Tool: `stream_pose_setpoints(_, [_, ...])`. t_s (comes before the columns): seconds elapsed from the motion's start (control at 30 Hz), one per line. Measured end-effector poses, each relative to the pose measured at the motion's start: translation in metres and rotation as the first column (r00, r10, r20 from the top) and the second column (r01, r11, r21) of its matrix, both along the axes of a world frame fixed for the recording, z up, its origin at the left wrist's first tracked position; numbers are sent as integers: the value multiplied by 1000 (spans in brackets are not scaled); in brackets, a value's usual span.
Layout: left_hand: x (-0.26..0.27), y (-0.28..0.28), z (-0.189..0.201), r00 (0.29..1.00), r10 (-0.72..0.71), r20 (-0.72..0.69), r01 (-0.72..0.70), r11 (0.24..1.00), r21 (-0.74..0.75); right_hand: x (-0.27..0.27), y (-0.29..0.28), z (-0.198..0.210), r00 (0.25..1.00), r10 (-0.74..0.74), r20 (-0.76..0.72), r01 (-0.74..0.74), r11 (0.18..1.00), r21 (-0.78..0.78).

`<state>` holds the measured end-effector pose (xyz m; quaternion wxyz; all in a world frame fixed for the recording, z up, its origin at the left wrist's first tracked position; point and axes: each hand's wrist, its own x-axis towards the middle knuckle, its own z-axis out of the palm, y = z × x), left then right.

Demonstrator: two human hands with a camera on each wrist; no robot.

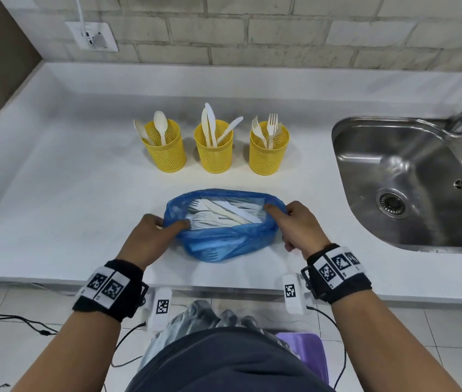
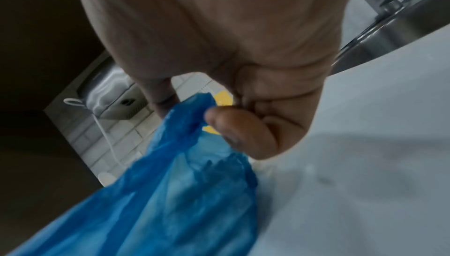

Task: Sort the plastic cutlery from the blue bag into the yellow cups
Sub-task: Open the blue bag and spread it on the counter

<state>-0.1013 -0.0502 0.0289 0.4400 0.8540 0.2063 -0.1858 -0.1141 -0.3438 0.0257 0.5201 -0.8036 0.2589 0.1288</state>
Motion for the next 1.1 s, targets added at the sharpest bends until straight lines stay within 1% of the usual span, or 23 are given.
stream_pose_setpoints(0.07, [-9,1,1,999,-17,-41,16,999,-45,-6,3,3,998,42,-43,-40,998,53])
stream_pose_setpoints(0.17, [-20,-1,4,999,40,-33,-47,976,-214,-9,11,7,999,37,-7,-36,993,111])
stream_pose_setpoints(0.23, [-23,-1,5,995,81,-55,-96,927,-362,-10,16,8,1000,-6,26,1,978,209])
stream_pose_setpoints(0.3, [-24,-1,7,988,120,-94,-151,858,-491,-11,18,9,996,-85,35,66,927,370])
stream_pose_setpoints(0.37, [-22,1,6,973,186,-136,-230,770,-596,-10,18,9,985,-170,10,137,829,542])
stream_pose_setpoints(0.4, [-21,3,5,962,218,-167,-273,711,-648,-10,19,10,979,-202,-14,167,767,619])
stream_pose_setpoints(0.47, [-18,4,2,940,236,-247,-340,576,-743,-11,18,10,964,-253,-80,226,627,745])
stream_pose_setpoints(0.53, [-17,5,-3,919,225,-324,-393,463,-794,-12,15,5,942,-294,-162,292,478,828])
stream_pose_setpoints(0.6, [-18,4,-7,890,234,-391,-454,379,-806,-14,14,-3,919,-322,-228,340,352,872])
stream_pose_setpoints(0.67, [-18,0,-11,843,264,-468,-534,311,-786,-15,16,-9,898,-350,-266,372,282,884])
stream_pose_setpoints(0.73, [-19,-5,-12,809,282,-516,-585,294,-756,-17,18,-14,890,-367,-272,376,252,892])
stream_pose_setpoints(0.77, [-20,-7,-11,804,289,-520,-592,306,-746,-18,19,-14,893,-365,-262,370,266,890])
stream_pose_setpoints(0.8, [-20,-9,-11,810,296,-506,-584,332,-741,-20,19,-14,906,-349,-240,352,305,885])
stream_pose_setpoints(0.83, [-21,-10,-10,825,305,-475,-563,374,-738,-21,17,-13,921,-330,-206,328,376,866])
stream_pose_setpoints(0.87, [-21,-8,-9,844,321,-429,-533,427,-730,-23,15,-12,938,-306,-161,297,470,831])
stream_pose_setpoints(0.9, [-22,-7,-7,866,335,-372,-497,488,-718,-23,13,-11,951,-285,-118,266,569,778])
stream_pose_setpoints(0.97, [-23,-3,-4,896,352,-272,-439,597,-672,-23,9,-4,971,-235,-52,210,719,662])
stream_pose_setpoints(1.03, [-21,-3,3,908,365,-204,-406,656,-636,-20,6,-1,975,-223,-26,201,817,541])
stream_pose_setpoints(1.1, [-14,-8,6,922,373,-108,-362,728,-582,-14,5,-3,972,-235,2,212,882,420])
